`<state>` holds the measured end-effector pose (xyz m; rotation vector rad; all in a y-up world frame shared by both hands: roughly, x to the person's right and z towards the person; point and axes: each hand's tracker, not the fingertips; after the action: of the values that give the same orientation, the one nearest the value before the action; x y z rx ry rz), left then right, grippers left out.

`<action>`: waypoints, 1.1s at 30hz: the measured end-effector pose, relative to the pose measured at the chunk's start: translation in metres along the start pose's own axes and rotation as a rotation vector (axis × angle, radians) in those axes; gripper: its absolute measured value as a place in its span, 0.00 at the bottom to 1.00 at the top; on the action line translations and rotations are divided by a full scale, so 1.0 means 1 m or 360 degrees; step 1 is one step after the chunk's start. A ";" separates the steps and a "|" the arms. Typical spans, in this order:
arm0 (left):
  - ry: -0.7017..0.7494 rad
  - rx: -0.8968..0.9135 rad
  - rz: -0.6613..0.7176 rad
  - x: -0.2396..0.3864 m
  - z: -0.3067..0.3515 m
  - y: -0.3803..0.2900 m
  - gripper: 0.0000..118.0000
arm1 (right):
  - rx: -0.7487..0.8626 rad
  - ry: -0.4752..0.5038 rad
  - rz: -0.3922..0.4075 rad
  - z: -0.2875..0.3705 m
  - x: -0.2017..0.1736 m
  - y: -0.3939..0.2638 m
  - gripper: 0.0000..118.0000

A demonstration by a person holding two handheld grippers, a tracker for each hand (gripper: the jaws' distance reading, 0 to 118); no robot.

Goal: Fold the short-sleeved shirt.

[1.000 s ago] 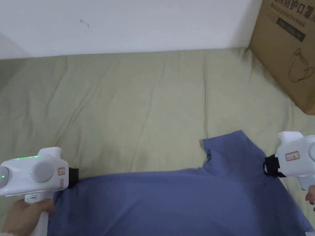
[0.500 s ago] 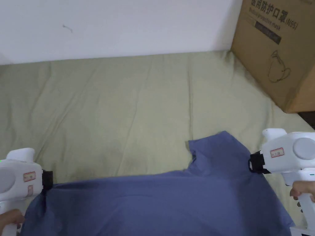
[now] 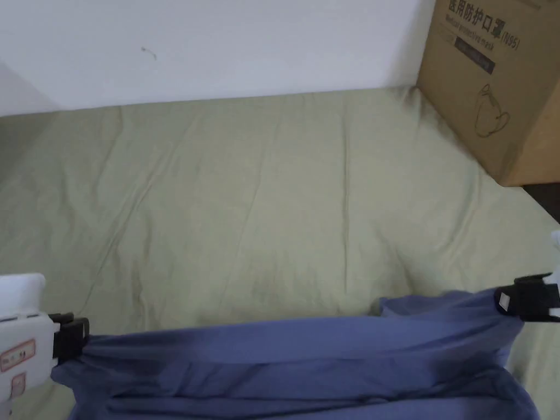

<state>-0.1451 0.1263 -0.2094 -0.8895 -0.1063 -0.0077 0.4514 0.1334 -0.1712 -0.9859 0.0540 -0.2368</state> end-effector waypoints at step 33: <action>-0.0211 0.0092 0.0819 -0.071 0.060 -0.150 0.13 | 0.0200 0.0049 0.0322 0.019 -0.171 -0.125 0.02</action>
<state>-0.2288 0.0756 -0.0625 -0.8389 0.0014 0.5317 0.2657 0.1206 -0.0674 -0.8447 0.1642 -0.0682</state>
